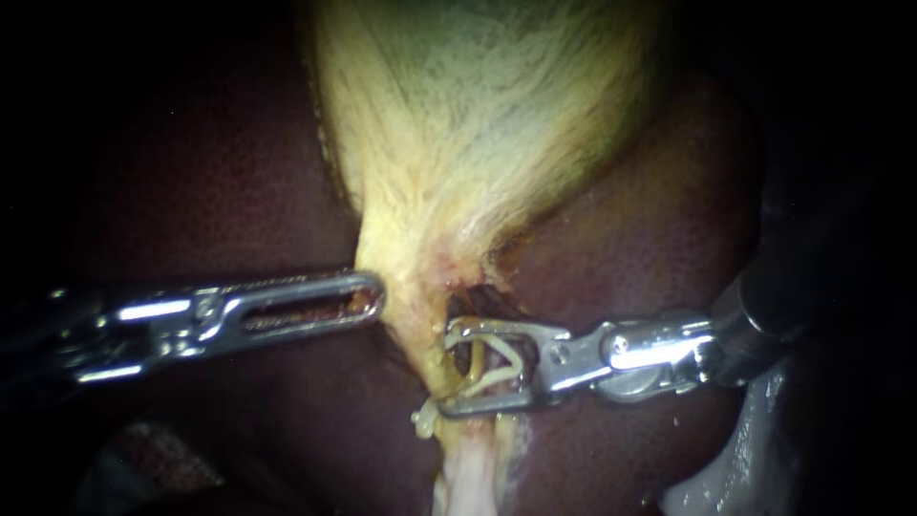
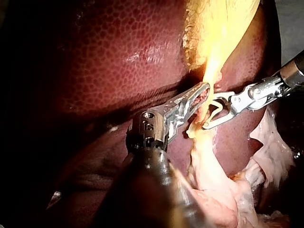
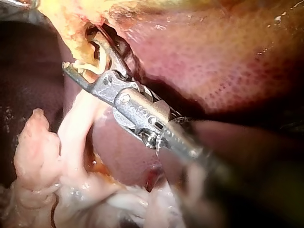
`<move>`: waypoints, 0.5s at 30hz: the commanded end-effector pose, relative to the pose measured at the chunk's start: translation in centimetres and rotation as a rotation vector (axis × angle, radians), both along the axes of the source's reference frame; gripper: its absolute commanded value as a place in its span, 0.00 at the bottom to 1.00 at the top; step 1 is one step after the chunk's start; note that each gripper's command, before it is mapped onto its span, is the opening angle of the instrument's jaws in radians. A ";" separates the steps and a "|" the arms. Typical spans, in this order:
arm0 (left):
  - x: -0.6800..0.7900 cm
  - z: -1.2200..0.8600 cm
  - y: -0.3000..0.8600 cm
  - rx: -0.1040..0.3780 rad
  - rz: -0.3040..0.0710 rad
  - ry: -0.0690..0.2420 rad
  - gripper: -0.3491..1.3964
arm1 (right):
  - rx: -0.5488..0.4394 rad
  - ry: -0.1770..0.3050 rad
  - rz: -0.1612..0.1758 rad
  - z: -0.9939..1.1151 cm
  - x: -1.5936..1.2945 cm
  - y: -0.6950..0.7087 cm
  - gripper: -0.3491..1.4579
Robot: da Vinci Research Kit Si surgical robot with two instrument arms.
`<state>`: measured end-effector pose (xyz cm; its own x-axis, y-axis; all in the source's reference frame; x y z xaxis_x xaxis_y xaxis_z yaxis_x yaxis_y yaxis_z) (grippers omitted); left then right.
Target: Clipping second clip left tube
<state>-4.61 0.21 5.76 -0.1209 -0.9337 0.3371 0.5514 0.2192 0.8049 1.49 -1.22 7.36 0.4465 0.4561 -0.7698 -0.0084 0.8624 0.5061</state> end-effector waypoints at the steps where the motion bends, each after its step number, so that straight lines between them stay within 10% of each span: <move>1: -0.02 0.02 0.01 0.000 -0.001 0.001 0.08 | 0.000 0.001 -0.007 0.02 0.04 -0.04 0.52; 15: -0.10 0.06 0.04 0.000 -0.007 0.005 0.07 | 0.019 -0.029 -0.067 0.04 0.19 -0.20 0.30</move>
<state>-4.71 0.25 5.82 -0.1257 -0.9326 0.3383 0.5567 0.2160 0.8022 1.67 -1.42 7.40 0.5024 0.4480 -0.7395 0.0299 0.8458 0.5327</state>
